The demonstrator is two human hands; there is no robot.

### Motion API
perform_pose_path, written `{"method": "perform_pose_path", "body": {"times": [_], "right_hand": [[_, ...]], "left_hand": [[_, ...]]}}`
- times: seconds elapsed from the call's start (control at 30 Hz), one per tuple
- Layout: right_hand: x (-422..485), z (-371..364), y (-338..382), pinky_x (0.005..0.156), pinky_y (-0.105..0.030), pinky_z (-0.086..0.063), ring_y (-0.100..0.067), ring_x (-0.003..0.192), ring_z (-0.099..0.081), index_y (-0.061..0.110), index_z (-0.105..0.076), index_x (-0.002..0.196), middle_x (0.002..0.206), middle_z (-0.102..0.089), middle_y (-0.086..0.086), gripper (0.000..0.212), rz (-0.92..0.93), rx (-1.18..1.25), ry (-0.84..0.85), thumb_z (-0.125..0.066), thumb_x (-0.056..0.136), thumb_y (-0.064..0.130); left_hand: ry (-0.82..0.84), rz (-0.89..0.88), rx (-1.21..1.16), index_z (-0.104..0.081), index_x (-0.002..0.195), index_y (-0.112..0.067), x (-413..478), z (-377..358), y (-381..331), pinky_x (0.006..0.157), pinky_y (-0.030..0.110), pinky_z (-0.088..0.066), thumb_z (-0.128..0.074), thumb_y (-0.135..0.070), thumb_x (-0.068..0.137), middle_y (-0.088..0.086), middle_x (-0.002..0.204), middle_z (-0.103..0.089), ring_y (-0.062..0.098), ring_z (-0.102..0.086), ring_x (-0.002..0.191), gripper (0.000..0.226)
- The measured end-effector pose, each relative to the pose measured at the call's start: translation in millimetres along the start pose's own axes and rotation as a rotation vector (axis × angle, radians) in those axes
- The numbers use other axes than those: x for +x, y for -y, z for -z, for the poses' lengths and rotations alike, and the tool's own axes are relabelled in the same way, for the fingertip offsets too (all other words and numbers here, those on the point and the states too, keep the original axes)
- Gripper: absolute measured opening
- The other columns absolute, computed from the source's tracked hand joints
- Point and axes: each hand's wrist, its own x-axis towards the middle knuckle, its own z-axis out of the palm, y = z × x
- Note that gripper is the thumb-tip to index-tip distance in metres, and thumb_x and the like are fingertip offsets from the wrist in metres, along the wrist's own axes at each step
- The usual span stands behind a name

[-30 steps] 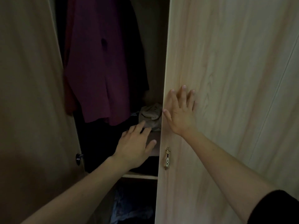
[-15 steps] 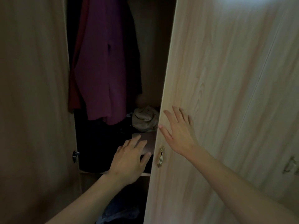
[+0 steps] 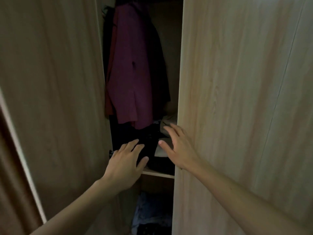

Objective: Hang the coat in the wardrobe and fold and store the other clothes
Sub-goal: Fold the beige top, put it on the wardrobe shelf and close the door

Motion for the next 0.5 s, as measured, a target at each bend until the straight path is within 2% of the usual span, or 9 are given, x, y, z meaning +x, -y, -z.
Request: {"method": "perform_pose_path", "body": {"times": [0.1, 0.23, 0.3, 0.4, 0.5], "right_hand": [[-7, -8, 7, 0.120, -0.043, -0.022, -0.022, 0.149, -0.018, 0.025, -0.025, 0.154, 0.162, -0.020, -0.003, 0.066, 0.038, 0.047, 0.048, -0.035, 0.099, 0.060], [-12, -18, 28, 0.119, -0.044, -0.024, -0.022, 0.149, -0.016, 0.025, -0.025, 0.154, 0.163, -0.019, -0.003, 0.065, 0.059, 0.108, 0.102, -0.038, 0.099, 0.057], [-14, -23, 40, 0.119, -0.045, -0.023, -0.023, 0.149, -0.014, 0.026, -0.024, 0.154, 0.163, -0.019, -0.003, 0.065, 0.084, 0.141, 0.124, -0.038, 0.099, 0.058], [-12, -27, 60, 0.120, -0.045, -0.022, -0.022, 0.150, -0.013, 0.026, -0.025, 0.154, 0.163, -0.019, -0.003, 0.065, 0.112, 0.176, 0.142, -0.039, 0.099, 0.057], [-6, -31, 82, 0.119, -0.045, -0.020, -0.021, 0.150, -0.014, 0.026, -0.025, 0.154, 0.163, -0.019, -0.003, 0.065, 0.128, 0.205, 0.149, -0.040, 0.098, 0.057]], "left_hand": [[-0.005, 0.064, 0.068, -0.035, 0.149, -0.032, -21, 7, -10, 0.112, 0.038, -0.032, -0.035, -0.056, 0.099, -0.009, 0.159, -0.027, 0.014, -0.029, 0.143, 0.055], [0.085, 0.080, 0.219, -0.033, 0.149, -0.033, -50, 27, -9, 0.110, 0.037, -0.035, -0.011, -0.067, 0.085, -0.009, 0.158, -0.028, 0.015, -0.032, 0.141, 0.076], [0.060, 0.101, 0.262, -0.035, 0.148, -0.032, -60, 43, -3, 0.107, 0.036, -0.037, -0.014, -0.067, 0.086, -0.008, 0.155, -0.033, 0.015, -0.036, 0.137, 0.074], [-0.001, 0.124, 0.291, -0.041, 0.144, -0.027, -68, 68, 10, 0.106, 0.038, -0.038, -0.036, -0.058, 0.096, -0.005, 0.153, -0.037, 0.019, -0.040, 0.135, 0.057], [-0.042, 0.177, 0.311, -0.042, 0.144, -0.024, -76, 91, 29, 0.106, 0.041, -0.040, -0.029, -0.061, 0.091, -0.001, 0.154, -0.038, 0.021, -0.042, 0.135, 0.066]]}}
